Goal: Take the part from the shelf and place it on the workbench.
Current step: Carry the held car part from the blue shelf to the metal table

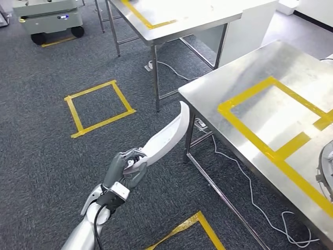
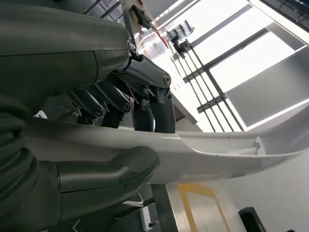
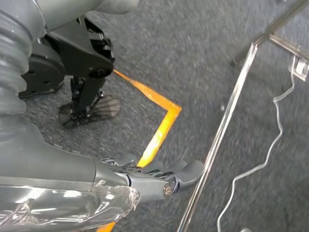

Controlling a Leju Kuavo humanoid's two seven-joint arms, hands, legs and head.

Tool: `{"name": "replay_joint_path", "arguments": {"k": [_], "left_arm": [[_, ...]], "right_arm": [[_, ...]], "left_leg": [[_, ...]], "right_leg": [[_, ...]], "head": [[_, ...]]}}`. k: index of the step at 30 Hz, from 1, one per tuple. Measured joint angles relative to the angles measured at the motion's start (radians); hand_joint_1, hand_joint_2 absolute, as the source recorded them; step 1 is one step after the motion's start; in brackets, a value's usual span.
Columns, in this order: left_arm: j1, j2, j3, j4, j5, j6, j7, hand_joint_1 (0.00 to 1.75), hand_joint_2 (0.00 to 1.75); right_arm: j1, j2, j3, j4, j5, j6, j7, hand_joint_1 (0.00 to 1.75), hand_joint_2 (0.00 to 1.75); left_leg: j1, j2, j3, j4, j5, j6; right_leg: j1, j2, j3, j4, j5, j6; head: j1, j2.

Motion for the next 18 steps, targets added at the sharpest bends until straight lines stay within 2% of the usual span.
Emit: {"name": "replay_joint_path", "arguments": {"k": [2, 3, 4, 5, 6, 7, 8, 9, 10, 11, 12, 13, 14, 15, 17, 18], "left_arm": [[-0.003, -0.002, -0.004, 0.0, -0.004, 0.0, 0.0, 1.75, 1.75], [-0.004, -0.003, -0.007, 0.0, -0.006, 0.0, 0.0, 1.75, 1.75], [-0.005, -0.003, -0.009, 0.001, -0.007, 0.0, 0.0, 1.75, 1.75], [-0.005, -0.002, -0.01, 0.001, -0.007, 0.0, 0.001, 1.75, 1.75], [-0.005, -0.001, -0.01, 0.002, -0.007, 0.0, 0.002, 1.75, 1.75], [-0.005, 0.001, -0.01, 0.003, -0.007, 0.0, 0.002, 1.75, 1.75], [-0.004, 0.002, -0.01, 0.004, -0.008, 0.0, 0.003, 1.75, 1.75], [-0.004, 0.003, -0.01, 0.005, -0.008, 0.0, 0.004, 1.75, 1.75], [-0.004, 0.004, -0.011, 0.006, -0.01, 0.0, 0.005, 1.75, 1.75], [-0.004, 0.004, -0.011, 0.006, -0.012, 0.0, 0.007, 1.75, 1.75], [-0.004, 0.005, -0.011, 0.006, -0.014, 0.0, 0.009, 1.75, 1.75], [-0.004, 0.005, -0.011, 0.006, -0.016, 0.0, 0.012, 1.75, 1.75], [-0.004, 0.005, -0.012, 0.007, -0.017, 0.0, 0.014, 1.75, 1.75], [-0.004, 0.005, -0.012, 0.008, -0.018, 0.0, 0.016, 1.75, 1.75], [-0.007, 0.004, -0.012, 0.008, -0.02, -0.001, 0.018, 1.75, 1.75], [-0.01, 0.003, -0.013, 0.009, -0.023, -0.002, 0.018, 1.75, 1.75]], "right_arm": [[-0.007, 0.0, -0.002, 0.001, 0.001, 0.0, -0.002, 0.0, 1.75], [-0.009, 0.0, -0.004, 0.001, 0.001, 0.0, -0.004, 0.0, 1.75], [-0.01, 0.0, -0.005, 0.002, 0.002, 0.001, -0.004, 0.0, 1.75], [-0.01, 0.0, -0.007, 0.003, 0.002, 0.001, -0.005, 0.0, 1.75], [-0.01, 0.0, -0.007, 0.004, 0.003, 0.001, -0.005, 0.0, 1.75], [-0.011, 0.0, -0.008, 0.005, 0.004, 0.001, -0.006, 0.0, 1.75], [-0.011, 0.0, -0.008, 0.006, 0.005, 0.001, -0.006, 0.0, 1.75], [-0.011, 0.0, -0.009, 0.008, 0.007, 0.001, -0.007, 0.0, 1.75], [-0.012, 0.0, -0.01, 0.01, 0.009, 0.002, -0.008, 0.0, 1.75], [-0.012, 0.0, -0.01, 0.013, 0.011, 0.003, -0.01, 0.0, 1.75], [-0.013, 0.0, -0.012, 0.015, 0.013, 0.005, -0.012, 0.0, 1.75], [-0.014, 0.0, -0.014, 0.017, 0.015, 0.007, -0.014, 0.0, 1.75], [-0.015, 0.0, -0.016, 0.019, 0.017, 0.009, -0.015, 0.0, 1.75], [-0.015, 0.0, -0.019, 0.021, 0.02, 0.011, -0.017, 0.0, 1.75], [-0.015, 0.0, -0.029, 0.027, 0.027, 0.02, -0.021, 0.0, 1.75], [-0.015, 0.0, -0.035, 0.031, 0.031, 0.026, -0.023, 0.0, 1.75]], "left_leg": [[0.004, 0.003, 0.002, 0.016, 0.006, -0.012], [0.005, 0.002, -0.013, 0.049, 0.022, -0.018], [0.006, 0.0, -0.043, 0.097, 0.032, -0.023], [0.006, -0.003, -0.082, 0.151, 0.027, -0.027], [0.007, -0.005, -0.125, 0.202, 0.004, -0.031], [0.008, -0.006, -0.166, 0.237, -0.031, -0.034], [0.009, -0.006, -0.198, 0.253, -0.063, -0.036], [0.009, -0.007, -0.219, 0.248, -0.073, -0.036], [0.01, -0.008, -0.228, 0.221, -0.051, -0.036], [0.011, -0.014, -0.226, 0.174, -0.001, -0.036], [0.014, -0.033, -0.219, 0.115, 0.064, -0.037], [0.016, -0.052, -0.213, 0.062, 0.11, -0.035], [0.017, -0.068, -0.208, 0.026, 0.141, -0.03], [0.017, -0.079, -0.207, 0.008, 0.154, -0.024], [0.017, -0.067, -0.202, 0.001, 0.161, -0.006], [0.018, -0.058, -0.198, -0.002, 0.166, 0.001]], "right_leg": [[0.0, 0.016, 0.016, -0.005, -0.003, -0.005], [-0.002, 0.023, 0.027, -0.015, -0.008, -0.011], [-0.005, 0.03, 0.041, -0.026, -0.012, -0.017], [-0.008, 0.037, 0.053, -0.036, -0.016, -0.02], [-0.01, 0.044, 0.064, -0.043, -0.022, -0.023], [-0.012, 0.052, 0.072, -0.047, -0.028, -0.024], [-0.014, 0.062, 0.081, -0.048, -0.035, -0.023], [-0.015, 0.072, 0.09, -0.049, -0.043, -0.022], [-0.016, 0.083, 0.1, -0.048, -0.05, -0.019], [-0.017, 0.094, 0.11, -0.048, -0.057, -0.017], [-0.017, 0.104, 0.118, -0.048, -0.063, -0.013], [-0.018, 0.115, 0.121, -0.046, -0.068, -0.009], [-0.018, 0.124, 0.121, -0.045, -0.071, -0.003], [-0.019, 0.132, 0.119, -0.045, -0.073, 0.004], [-0.021, 0.146, 0.115, -0.049, -0.076, 0.018], [-0.02, 0.136, 0.112, -0.041, -0.083, 0.024]], "head": [[0.0, 0.0], [0.0, 0.0], [0.001, 0.0], [-0.001, 0.0], [-0.002, 0.0], [-0.002, 0.0], [-0.002, 0.0], [-0.002, 0.0], [-0.002, 0.0], [-0.002, 0.0], [-0.002, 0.0], [-0.002, 0.0], [-0.002, 0.0], [-0.002, 0.0], [-0.002, 0.0], [0.001, 0.0]]}}
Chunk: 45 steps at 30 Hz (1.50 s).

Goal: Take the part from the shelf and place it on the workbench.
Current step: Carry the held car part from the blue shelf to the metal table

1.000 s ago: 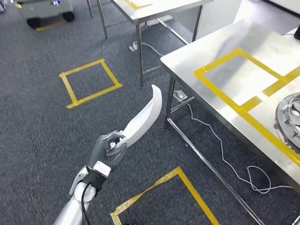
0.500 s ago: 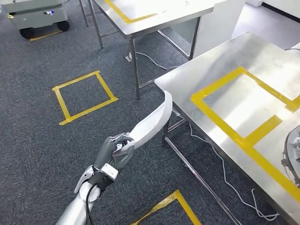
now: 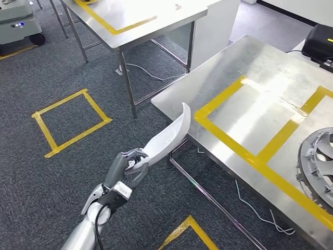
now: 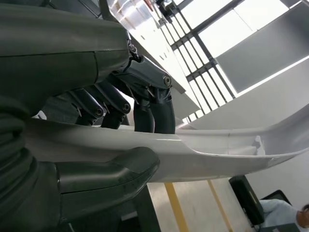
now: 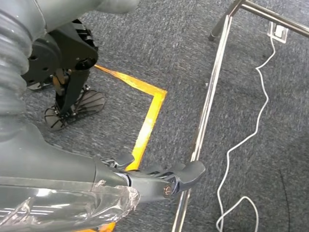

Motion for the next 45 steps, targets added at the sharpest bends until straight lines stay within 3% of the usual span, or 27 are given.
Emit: {"name": "replay_joint_path", "arguments": {"k": [1, 3, 5, 6, 7, 10, 12, 14, 16, 17, 19, 21, 22, 23, 25, 26, 27, 29, 30, 32, 34, 36, 37, 39, 41, 42, 45], "left_arm": [[-0.003, -0.002, -0.002, 0.0, -0.003, -0.001, 0.0, 1.75, 1.75], [-0.008, -0.003, -0.004, 0.002, -0.008, -0.003, 0.0, 1.75, 1.75], [-0.008, -0.003, -0.005, 0.005, -0.012, -0.004, 0.0, 1.75, 1.75], [-0.009, -0.002, -0.006, 0.006, -0.014, -0.004, 0.001, 1.75, 1.75], [-0.01, -0.003, -0.007, 0.008, -0.018, -0.005, 0.002, 1.75, 1.75], [-0.018, -0.003, -0.012, 0.009, -0.026, -0.006, 0.005, 1.75, 1.75], [-0.023, -0.003, -0.016, 0.01, -0.029, -0.006, 0.006, 1.75, 1.75], [-0.026, -0.004, -0.021, 0.011, -0.033, -0.006, 0.008, 1.75, 1.75], [-0.03, -0.005, -0.024, 0.011, -0.037, -0.006, 0.01, 1.75, 1.75], [-0.032, -0.006, -0.025, 0.012, -0.038, -0.005, 0.012, 1.75, 1.75], [-0.033, -0.004, -0.025, 0.014, -0.039, -0.005, 0.014, 1.75, 1.75], [-0.033, -0.001, -0.025, 0.019, -0.043, -0.005, 0.017, 1.75, 1.75], [-0.033, 0.0, -0.024, 0.021, -0.044, -0.006, 0.017, 1.75, 1.75], [-0.034, 0.001, -0.025, 0.023, -0.045, -0.006, 0.018, 1.75, 1.75], [-0.038, 0.001, -0.025, 0.025, -0.047, -0.006, 0.018, 1.75, 1.75], [-0.04, 0.001, -0.025, 0.026, -0.047, -0.006, 0.018, 1.75, 1.75], [-0.043, 0.001, -0.025, 0.027, -0.048, -0.006, 0.02, 1.75, 1.75], [-0.048, -0.002, -0.026, 0.031, -0.051, -0.006, 0.025, 1.75, 1.75], [-0.053, -0.004, -0.027, 0.034, -0.054, -0.006, 0.03, 1.75, 1.75], [-0.062, -0.008, -0.028, 0.04, -0.057, -0.005, 0.038, 1.75, 1.75], [-0.068, -0.01, -0.027, 0.046, -0.058, -0.004, 0.043, 1.75, 1.75], [-0.069, -0.009, -0.026, 0.053, -0.059, -0.004, 0.045, 1.75, 1.75], [-0.069, -0.009, -0.026, 0.055, -0.059, -0.004, 0.046, 1.75, 1.75], [-0.073, -0.01, -0.026, 0.06, -0.06, -0.004, 0.05, 1.75, 1.75], [-0.081, -0.012, -0.026, 0.066, -0.066, 0.0, 0.057, 1.75, 1.75], [-0.088, -0.012, -0.026, 0.07, -0.07, 0.003, 0.062, 1.75, 1.75], [-0.119, -0.015, -0.025, 0.093, -0.078, 0.013, 0.077, 1.75, 1.75]], "right_arm": [[-0.002, 0.0, -0.006, 0.004, 0.004, 0.006, -0.002, 0.0, 1.75], [-0.007, -0.001, -0.017, 0.011, 0.013, 0.017, -0.004, 0.0, 1.75], [-0.009, -0.002, -0.025, 0.018, 0.022, 0.025, -0.005, 0.0, 1.75], [-0.01, -0.002, -0.032, 0.023, 0.03, 0.029, -0.005, 0.0, 1.75], [-0.012, -0.002, -0.04, 0.028, 0.039, 0.034, -0.004, 0.0, 1.75], [-0.021, -0.005, -0.073, 0.048, 0.071, 0.044, -0.002, 0.0, 1.75], [-0.033, -0.007, -0.093, 0.064, 0.089, 0.047, 0.002, 0.0, 1.75], [-0.044, -0.009, -0.122, 0.087, 0.112, 0.051, 0.01, 0.0, 1.75], [-0.058, -0.01, -0.161, 0.118, 0.13, 0.059, 0.017, 0.0, 1.75], [-0.068, -0.011, -0.185, 0.136, 0.138, 0.064, 0.019, 0.0, 1.75], [-0.089, -0.012, -0.23, 0.171, 0.153, 0.069, 0.021, 0.0, 1.75], [-0.109, -0.014, -0.268, 0.207, 0.178, 0.07, 0.02, 0.0, 1.75], [-0.117, -0.015, -0.285, 0.223, 0.192, 0.07, 0.019, 0.0, 1.75], [-0.124, -0.016, -0.3, 0.239, 0.204, 0.069, 0.018, 0.0, 1.75], [-0.137, -0.017, -0.324, 0.263, 0.224, 0.069, 0.012, 0.0, 1.75], [-0.142, -0.018, -0.334, 0.275, 0.234, 0.069, 0.007, 0.0, 1.75], [-0.147, -0.02, -0.343, 0.286, 0.246, 0.068, 0.002, 0.0, 1.75], [-0.154, -0.024, -0.365, 0.309, 0.273, 0.065, -0.01, 0.0, 1.75], [-0.158, -0.025, -0.377, 0.322, 0.287, 0.063, -0.016, 0.0, 1.75], [-0.173, -0.029, -0.402, 0.347, 0.312, 0.061, -0.028, 0.0, 1.75], [-0.196, -0.033, -0.423, 0.369, 0.325, 0.06, -0.035, 0.0, 1.75], [-0.212, -0.035, -0.438, 0.385, 0.328, 0.059, -0.038, 0.0, 1.75], [-0.217, -0.036, -0.445, 0.391, 0.329, 0.059, -0.038, 0.0, 1.75], [-0.222, -0.038, -0.454, 0.401, 0.335, 0.059, -0.04, 0.0, 1.75], [-0.232, -0.039, -0.465, 0.413, 0.356, 0.055, -0.042, 0.0, 1.75], [-0.239, -0.04, -0.47, 0.422, 0.371, 0.052, -0.044, 0.0, 1.75], [-0.256, -0.044, -0.487, 0.454, 0.413, 0.04, -0.047, 0.0, 1.75]], "left_leg": [[0.001, 0.01, 0.005, -0.004, 0.002, 0.006], [0.0, 0.031, 0.013, -0.008, -0.001, 0.014], [-0.001, 0.053, 0.019, -0.008, -0.007, 0.017], [-0.001, 0.063, 0.021, -0.008, -0.01, 0.016], [-0.001, 0.073, 0.025, -0.008, -0.013, 0.015], [-0.003, 0.095, 0.04, -0.007, -0.026, 0.004], [-0.008, 0.108, 0.047, -0.006, -0.031, -0.006], [-0.008, 0.122, 0.051, -0.009, -0.035, -0.015], [-0.005, 0.109, 0.047, 0.01, -0.053, -0.026], [-0.004, 0.093, 0.03, 0.049, -0.077, -0.03], [-0.003, 0.064, -0.035, 0.176, -0.135, -0.034], [-0.002, 0.055, -0.089, 0.268, -0.156, -0.034], [-0.002, 0.053, -0.093, 0.265, -0.139, -0.033], [-0.002, 0.049, -0.077, 0.224, -0.106, -0.031], [0.003, 0.018, -0.016, 0.092, -0.04, -0.029], [0.005, 0.002, 0.008, 0.039, -0.022, -0.027], [0.005, -0.01, 0.021, 0.01, -0.018, -0.024], [0.004, -0.005, 0.024, 0.001, -0.018, -0.012], [0.004, 0.002, 0.025, -0.001, -0.016, -0.005], [0.006, 0.016, 0.027, -0.004, -0.014, 0.008], [0.004, 0.033, 0.028, -0.004, -0.015, 0.014], [0.002, 0.049, 0.029, -0.004, -0.017, 0.016], [0.001, 0.055, 0.031, -0.004, -0.019, 0.016], [0.002, 0.06, 0.04, -0.004, -0.026, 0.012], [-0.001, 0.061, 0.046, -0.003, -0.036, 0.002], [-0.002, 0.062, 0.048, -0.004, -0.041, -0.003], [0.0, 0.064, 0.054, -0.01, -0.051, -0.023]], "right_leg": [[0.001, -0.02, -0.011, 0.023, -0.016, 0.005], [0.001, -0.075, -0.057, 0.128, -0.075, 0.016], [-0.005, -0.1, -0.111, 0.248, -0.125, 0.025], [-0.009, -0.105, -0.119, 0.268, -0.126, 0.028], [-0.012, -0.109, -0.107, 0.249, -0.109, 0.031], [-0.013, -0.15, 0.005, 0.056, -0.031, 0.031], [-0.008, -0.166, 0.042, -0.006, -0.021, 0.022], [-0.005, -0.147, 0.043, -0.009, -0.021, 0.009], [-0.009, -0.13, 0.047, -0.014, -0.019, -0.002], [-0.012, -0.122, 0.049, -0.017, -0.018, -0.008], [-0.014, -0.103, 0.049, -0.018, -0.018, -0.015], [-0.014, -0.08, 0.049, -0.018, -0.018, -0.017], [-0.014, -0.069, 0.049, -0.018, -0.018, -0.017], [-0.015, -0.056, 0.05, -0.017, -0.017, -0.016], [-0.015, -0.032, 0.048, -0.013, -0.017, -0.008], [-0.015, -0.021, 0.045, -0.012, -0.016, -0.003], [-0.015, -0.012, 0.042, -0.011, -0.016, 0.003], [-0.018, 0.001, 0.036, -0.016, -0.013, 0.016], [-0.018, -0.007, 0.033, -0.014, -0.014, 0.021], [-0.017, -0.051, 0.007, 0.033, -0.043, 0.031], [-0.017, -0.096, -0.051, 0.157, -0.104, 0.037], [-0.019, -0.106, -0.103, 0.264, -0.139, 0.041], [-0.02, -0.107, -0.105, 0.269, -0.129, 0.042], [-0.021, -0.111, -0.046, 0.16, -0.064, 0.041], [-0.018, -0.119, 0.024, 0.033, -0.028, 0.036], [-0.016, -0.122, 0.042, 0.002, -0.029, 0.03], [-0.012, -0.117, 0.055, -0.011, -0.045, 0.01]], "head": [[0.004, 0.0], [0.011, 0.0], [0.012, 0.0], [0.012, 0.0], [0.012, 0.0], [0.012, 0.0], [0.011, 0.0], [0.011, 0.0], [0.01, 0.0], [0.009, 0.0], [0.006, 0.0], [0.005, 0.0], [0.005, 0.0], [0.005, 0.0], [0.005, 0.0], [0.006, 0.0], [0.006, 0.0], [0.006, 0.0], [0.006, 0.0], [0.012, 0.0], [0.017, 0.0], [0.016, 0.0], [0.017, 0.0], [0.017, 0.0], [0.016, 0.0], [0.016, 0.0], [0.013, 0.0]]}}
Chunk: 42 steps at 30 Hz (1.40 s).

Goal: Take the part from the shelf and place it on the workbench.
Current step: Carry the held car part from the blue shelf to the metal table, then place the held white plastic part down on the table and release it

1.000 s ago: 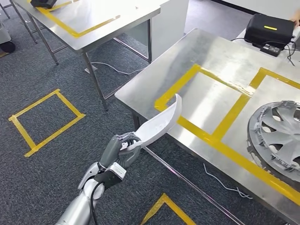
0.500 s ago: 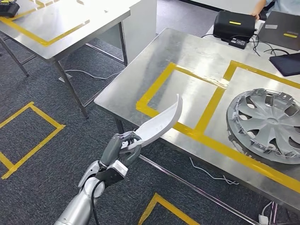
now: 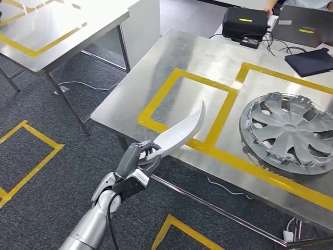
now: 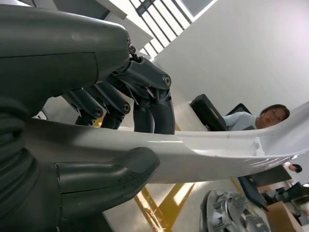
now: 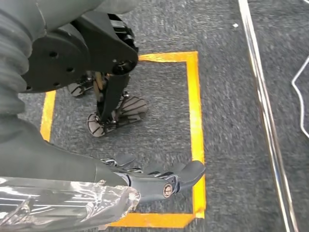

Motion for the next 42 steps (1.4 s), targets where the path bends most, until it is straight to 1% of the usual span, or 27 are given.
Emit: {"name": "replay_joint_path", "arguments": {"k": [2, 3, 5, 6, 7, 9, 10, 11, 13, 15, 16, 17, 19, 21, 22, 23, 24, 27, 28, 30, 31, 33, 34, 36, 38, 40, 42], "left_arm": [[-0.03, -0.003, 0.001, 0.021, -0.002, 0.005, 0.005, 1.75, 1.75], [-0.043, -0.004, 0.001, 0.03, -0.002, 0.007, 0.006, 1.75, 1.75], [-0.058, -0.002, 0.002, 0.048, -0.003, 0.01, 0.008, 1.75, 1.75], [-0.059, -0.002, 0.003, 0.055, -0.003, 0.01, 0.009, 1.75, 1.75], [-0.06, -0.001, 0.003, 0.06, -0.004, 0.011, 0.01, 1.75, 1.75], [-0.062, -0.001, 0.004, 0.068, -0.005, 0.013, 0.01, 1.75, 1.75], [-0.064, 0.0, 0.004, 0.07, -0.006, 0.014, 0.01, 1.75, 1.75], [-0.066, 0.0, 0.004, 0.073, -0.007, 0.016, 0.012, 1.75, 1.75], [-0.071, -0.001, 0.004, 0.079, -0.012, 0.022, 0.019, 1.75, 1.75], [-0.078, -0.006, 0.006, 0.084, -0.012, 0.027, 0.03, 1.75, 1.75], [-0.083, -0.008, 0.009, 0.086, -0.011, 0.032, 0.035, 1.75, 1.75], [-0.089, -0.011, 0.012, 0.091, -0.011, 0.039, 0.041, 1.75, 1.75], [-0.098, -0.015, 0.016, 0.106, -0.015, 0.059, 0.055, 1.75, 1.75], [-0.106, -0.017, 0.019, 0.128, -0.027, 0.081, 0.069, 1.75, 1.75], [-0.109, -0.019, 0.021, 0.138, -0.035, 0.09, 0.076, 1.75, 1.75], [-0.113, -0.02, 0.023, 0.148, -0.045, 0.1, 0.083, 1.75, 1.75], [-0.117, -0.021, 0.024, 0.157, -0.057, 0.11, 0.091, 1.75, 1.75], [-0.134, -0.023, 0.027, 0.184, -0.099, 0.142, 0.108, 0.44, 1.75], [-0.139, -0.023, 0.028, 0.192, -0.11, 0.149, 0.112, 0.0, 1.75], [-0.146, -0.023, 0.029, 0.205, -0.124, 0.16, 0.113, 0.0, 1.75], [-0.149, -0.023, 0.03, 0.209, -0.126, 0.162, 0.11, 0.0, 1.31], [-0.155, -0.024, 0.03, 0.217, -0.125, 0.165, 0.104, 0.0, 0.44], [-0.157, -0.024, 0.03, 0.221, -0.123, 0.167, 0.101, 0.0, 0.0], [-0.159, -0.024, 0.03, 0.226, -0.118, 0.171, 0.093, 0.0, 0.0], [-0.159, -0.025, 0.031, 0.228, -0.109, 0.174, 0.08, 0.0, 0.0], [-0.153, -0.027, 0.034, 0.228, -0.1, 0.174, 0.07, 0.0, 0.0], [-0.147, -0.029, 0.038, 0.228, -0.096, 0.174, 0.065, 0.0, 0.0]], "right_arm": [[-0.01, -0.002, -0.012, 0.026, 0.023, -0.011, 0.001, 0.0, 1.75], [-0.015, -0.003, -0.017, 0.04, 0.032, -0.016, 0.002, 0.0, 1.75], [-0.024, -0.005, -0.025, 0.062, 0.043, -0.023, 0.003, 0.0, 1.75], [-0.026, -0.006, -0.028, 0.071, 0.046, -0.025, 0.004, 0.0, 1.75], [-0.028, -0.006, -0.031, 0.078, 0.047, -0.026, 0.004, 0.0, 1.75], [-0.028, -0.006, -0.035, 0.09, 0.05, -0.029, 0.005, 0.0, 1.75], [-0.028, -0.006, -0.037, 0.095, 0.052, -0.032, 0.007, 0.0, 1.75], [-0.03, -0.006, -0.038, 0.101, 0.055, -0.036, 0.011, 0.0, 1.75], [-0.036, -0.007, -0.044, 0.113, 0.065, -0.055, 0.023, 0.0, 1.75], [-0.042, -0.008, -0.05, 0.128, 0.081, -0.084, 0.039, 0.0, 1.75], [-0.045, -0.008, -0.053, 0.137, 0.09, -0.099, 0.047, 0.0, 1.75], [-0.047, -0.009, -0.054, 0.145, 0.099, -0.113, 0.055, 0.0, 1.75], [-0.051, -0.009, -0.06, 0.162, 0.117, -0.135, 0.069, 0.0, 1.75], [-0.053, -0.01, -0.065, 0.176, 0.133, -0.149, 0.081, 0.0, 1.75], [-0.053, -0.011, -0.068, 0.183, 0.14, -0.153, 0.086, 0.0, 1.75], [-0.054, -0.011, -0.071, 0.188, 0.145, -0.158, 0.093, 0.0, 1.75], [-0.054, -0.011, -0.073, 0.193, 0.151, -0.163, 0.1, 0.0, 1.75], [-0.056, -0.009, -0.079, 0.203, 0.172, -0.178, 0.129, 0.0, 0.44], [-0.058, -0.008, -0.079, 0.206, 0.18, -0.182, 0.138, 0.0, 0.0], [-0.062, -0.006, -0.08, 0.209, 0.196, -0.191, 0.153, 0.0, 0.0], [-0.064, -0.005, -0.081, 0.21, 0.202, -0.195, 0.159, 0.0, 0.0], [-0.066, -0.004, -0.082, 0.211, 0.21, -0.2, 0.167, 0.0, 0.0], [-0.067, -0.004, -0.083, 0.212, 0.213, -0.204, 0.171, 0.0, 0.0], [-0.067, -0.004, -0.084, 0.213, 0.222, -0.212, 0.181, 0.0, 0.0], [-0.067, -0.004, -0.085, 0.215, 0.235, -0.222, 0.192, 0.0, 0.0], [-0.068, -0.004, -0.085, 0.218, 0.246, -0.23, 0.199, 0.0, 0.0], [-0.068, -0.004, -0.086, 0.22, 0.251, -0.235, 0.202, 0.0, 0.0]], "left_leg": [[0.002, -0.002, -0.016, 0.039, -0.01, -0.011], [0.002, -0.004, -0.047, 0.092, -0.023, -0.015], [0.001, -0.006, -0.143, 0.232, -0.053, -0.019], [0.001, -0.007, -0.189, 0.283, -0.052, -0.02], [0.001, -0.007, -0.221, 0.301, -0.03, -0.019], [0.0, -0.009, -0.227, 0.223, 0.075, -0.014], [-0.001, -0.01, -0.211, 0.156, 0.131, -0.01], [-0.003, -0.011, -0.19, 0.095, 0.161, -0.007], [-0.007, -0.014, -0.161, 0.034, 0.16, 0.002], [-0.005, -0.015, -0.141, 0.02, 0.141, 0.014], [-0.002, -0.015, -0.13, 0.012, 0.136, 0.021], [0.001, -0.015, -0.118, 0.006, 0.132, 0.027], [0.004, -0.016, -0.091, -0.005, 0.116, 0.033], [0.004, -0.017, -0.065, -0.01, 0.094, 0.034], [0.004, -0.018, -0.051, -0.01, 0.082, 0.034], [0.005, -0.019, -0.034, -0.01, 0.069, 0.033], [0.006, -0.02, -0.015, -0.01, 0.055, 0.031], [0.005, -0.02, 0.032, -0.008, 0.014, 0.016], [0.003, -0.02, 0.042, -0.008, 0.003, 0.009], [0.0, -0.018, 0.054, -0.01, -0.007, 0.002], [0.001, -0.017, 0.058, -0.012, -0.007, 0.01], [0.0, -0.016, 0.063, -0.017, -0.008, 0.043], [0.0, -0.015, 0.064, -0.021, -0.007, 0.058], [-0.001, -0.015, 0.068, -0.028, -0.009, 0.07], [0.0, -0.015, 0.07, -0.034, -0.011, 0.066], [0.002, -0.015, 0.071, -0.039, -0.01, 0.044], [0.006, -0.015, 0.072, -0.043, -0.008, 0.004]], "right_leg": [[-0.003, 0.005, 0.016, -0.004, -0.008, -0.015], [-0.005, 0.007, 0.027, -0.006, -0.014, -0.021], [-0.004, 0.012, 0.049, -0.006, -0.034, -0.03], [-0.004, 0.017, 0.063, -0.006, -0.046, -0.031], [-0.004, 0.023, 0.079, -0.006, -0.059, -0.03], [-0.005, 0.034, 0.121, -0.007, -0.09, -0.027], [-0.006, 0.038, 0.139, -0.009, -0.107, -0.023], [-0.005, 0.042, 0.155, -0.012, -0.124, -0.019], [-0.003, 0.047, 0.182, -0.03, -0.142, -0.007], [-0.002, 0.046, 0.199, -0.034, -0.129, 0.008], [-0.002, 0.041, 0.188, -0.006, -0.11, 0.013], [-0.001, 0.035, 0.154, 0.046, -0.09, 0.016], [0.0, 0.022, 0.054, 0.185, -0.09, 0.016], [0.0, 0.017, -0.034, 0.263, -0.168, 0.018], [0.0, 0.016, -0.061, 0.265, -0.209, 0.02], [-0.001, 0.016, -0.076, 0.243, -0.223, 0.024], [-0.003, 0.015, -0.08, 0.2, -0.2, 0.026], [-0.008, -0.003, -0.059, 0.037, -0.007, 0.027], [-0.008, -0.008, -0.051, 0.015, 0.032, 0.021], [-0.008, -0.01, -0.037, 0.011, 0.052, 0.012], [-0.008, -0.006, -0.034, 0.01, 0.06, 0.012], [-0.009, 0.0, -0.035, 0.007, 0.065, 0.018], [-0.009, 0.003, -0.035, 0.007, 0.064, 0.014], [-0.007, 0.007, -0.035, 0.007, 0.059, 0.007], [-0.005, 0.008, -0.035, 0.007, 0.056, 0.002], [-0.003, 0.007, -0.035, 0.007, 0.055, -0.002], [-0.002, 0.007, -0.036, 0.007, 0.057, -0.005]], "head": [[-0.002, 0.0], [-0.003, 0.0], [-0.005, 0.0], [-0.005, 0.0], [-0.006, 0.0], [-0.006, 0.0], [-0.006, 0.0], [-0.006, 0.0], [-0.006, 0.0], [-0.005, 0.0], [-0.004, 0.0], [-0.001, 0.0], [0.003, 0.0], [0.003, 0.0], [0.004, 0.0], [0.004, 0.0], [0.004, 0.0], [0.005, 0.0], [0.004, 0.0], [0.002, 0.0], [-0.001, 0.0], [-0.007, 0.0], [-0.009, 0.0], [-0.011, 0.0], [-0.011, 0.0], [-0.011, 0.0], [-0.011, 0.0]]}}
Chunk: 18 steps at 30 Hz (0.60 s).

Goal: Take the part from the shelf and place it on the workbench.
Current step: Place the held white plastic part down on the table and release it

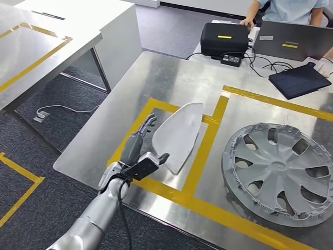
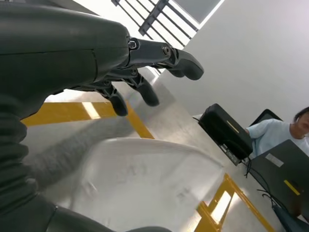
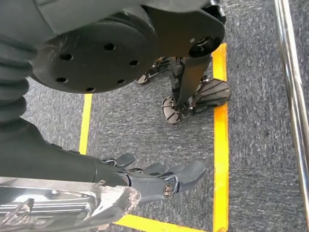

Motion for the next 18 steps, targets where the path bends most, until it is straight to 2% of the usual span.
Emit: {"name": "replay_joint_path", "arguments": {"k": [1, 2, 4, 5, 6, 8, 9, 10, 11, 12, 13, 14, 15, 17, 18], "left_arm": [[0.003, -0.001, 0.002, 0.0, 0.001, 0.001, -0.001, 0.0, 0.0], [0.006, -0.002, 0.004, -0.001, 0.002, 0.002, -0.002, 0.0, 0.0], [0.009, -0.006, 0.008, -0.003, 0.011, 0.003, -0.008, 0.0, 0.0], [0.01, -0.008, 0.01, -0.005, 0.017, 0.003, -0.013, 0.0, 0.0], [0.013, -0.01, 0.012, -0.006, 0.025, 0.003, -0.019, 0.0, 0.0], [0.026, -0.01, 0.016, -0.011, 0.042, 0.004, -0.031, 0.0, 0.0], [0.035, -0.01, 0.018, -0.014, 0.049, 0.004, -0.036, 0.0, 0.0], [0.043, -0.009, 0.021, -0.019, 0.057, 0.004, -0.041, 0.0, 0.0], [0.05, -0.008, 0.023, -0.024, 0.063, 0.004, -0.043, 0.0, 0.0], [0.054, -0.008, 0.027, -0.029, 0.069, 0.004, -0.046, 0.0, 0.0], [0.056, -0.006, 0.031, -0.034, 0.076, 0.004, -0.049, 0.0, 0.0], [0.059, -0.005, 0.036, -0.04, 0.083, 0.005, -0.052, 0.0, 0.0], [0.063, -0.004, 0.042, -0.046, 0.09, 0.007, -0.056, 0.0, 0.0], [0.072, -0.002, 0.052, -0.058, 0.105, 0.01, -0.064, 0.0, 0.0], [0.078, -0.001, 0.058, -0.063, 0.112, 0.012, -0.068, 0.0, 0.0]], "right_arm": [[0.0, 0.001, 0.0, 0.001, 0.002, -0.002, 0.002, 0.0, 0.0], [0.0, 0.001, 0.0, 0.002, 0.004, -0.003, 0.003, 0.0, 0.0], [0.0, 0.001, -0.002, 0.004, 0.009, -0.005, 0.005, 0.0, 0.0], [0.0, 0.001, -0.004, 0.005, 0.011, -0.005, 0.006, 0.0, 0.0], [0.0, 0.0, -0.006, 0.005, 0.013, -0.005, 0.005, 0.0, 0.0], [0.001, 0.0, -0.012, 0.006, 0.016, 0.0, -0.002, 0.0, 0.0], [0.001, 0.0, -0.015, 0.006, 0.017, 0.004, -0.007, 0.0, 0.0], [0.002, 0.0, -0.019, 0.006, 0.018, 0.01, -0.012, 0.0, 0.0], [0.002, 0.0, -0.021, 0.006, 0.019, 0.016, -0.017, 0.0, 0.0], [0.002, 0.0, -0.024, 0.005, 0.019, 0.023, -0.022, 0.0, 0.0], [0.001, 0.002, -0.026, 0.004, 0.02, 0.03, -0.026, 0.0, 0.0], [0.001, 0.004, -0.029, 0.003, 0.02, 0.037, -0.031, 0.0, 0.0], [0.0, 0.006, -0.032, 0.001, 0.02, 0.041, -0.034, 0.0, 0.0], [0.0, 0.008, -0.041, -0.001, 0.022, 0.047, -0.037, 0.0, 0.0], [0.0, 0.008, -0.044, -0.002, 0.022, 0.048, -0.037, 0.0, 0.0]], "left_leg": [[0.0, 0.0, 0.0, -0.001, 0.003, -0.011], [0.0, 0.0, 0.002, -0.008, 0.011, -0.01], [0.004, 0.003, 0.014, -0.04, 0.039, 0.006], [0.009, 0.004, 0.019, -0.058, 0.053, 0.011], [0.013, 0.006, 0.022, -0.069, 0.061, 0.011], [0.019, 0.009, 0.02, -0.071, 0.065, 0.009], [0.022, 0.011, 0.019, -0.07, 0.065, 0.005], [0.028, 0.012, 0.019, -0.066, 0.063, -0.001], [0.035, 0.011, 0.017, -0.06, 0.06, -0.009], [0.045, 0.01, 0.013, -0.047, 0.054, -0.021], [0.051, 0.008, 0.005, -0.032, 0.046, -0.035], [0.054, 0.006, -0.005, -0.013, 0.037, -0.048], [0.055, 0.004, -0.015, 0.002, 0.032, -0.059], [0.053, 0.003, -0.027, 0.015, 0.032, -0.069], [0.053, 0.003, -0.03, 0.016, 0.032, -0.071]], "right_leg": [[-0.002, -0.001, 0.001, -0.003, 0.005, 0.003], [-0.003, -0.001, 0.004, -0.011, 0.013, 0.008], [-0.004, -0.001, 0.001, -0.019, 0.017, 0.02], [-0.004, 0.0, -0.009, 0.001, 0.002, 0.026], [-0.006, 0.0, -0.029, 0.044, -0.025, 0.033], [-0.016, 0.0, -0.079, 0.168, -0.083, 0.051], [-0.022, -0.001, -0.093, 0.209, -0.094, 0.061], [-0.029, -0.001, -0.091, 0.215, -0.089, 0.071], [-0.036, -0.003, -0.068, 0.181, -0.066, 0.082], [-0.045, -0.004, -0.033, 0.12, -0.042, 0.097], [-0.049, -0.002, 0.001, 0.066, -0.029, 0.111], [-0.052, 0.002, 0.022, 0.029, -0.025, 0.109], [-0.052, 0.006, 0.029, 0.016, -0.03, 0.099], [-0.049, 0.011, 0.015, 0.03, -0.035, 0.059], [-0.047, 0.011, 0.007, 0.036, -0.034, 0.045]], "head": [[0.0, 0.0], [-0.002, 0.0], [-0.006, 0.0], [-0.008, 0.0], [-0.008, 0.0], [-0.006, 0.0], [-0.006, 0.0], [-0.006, 0.0], [-0.006, 0.0], [-0.006, 0.0], [-0.002, 0.0], [0.002, 0.0], [0.003, 0.0], [-0.004, 0.0], [-0.012, 0.0]]}}
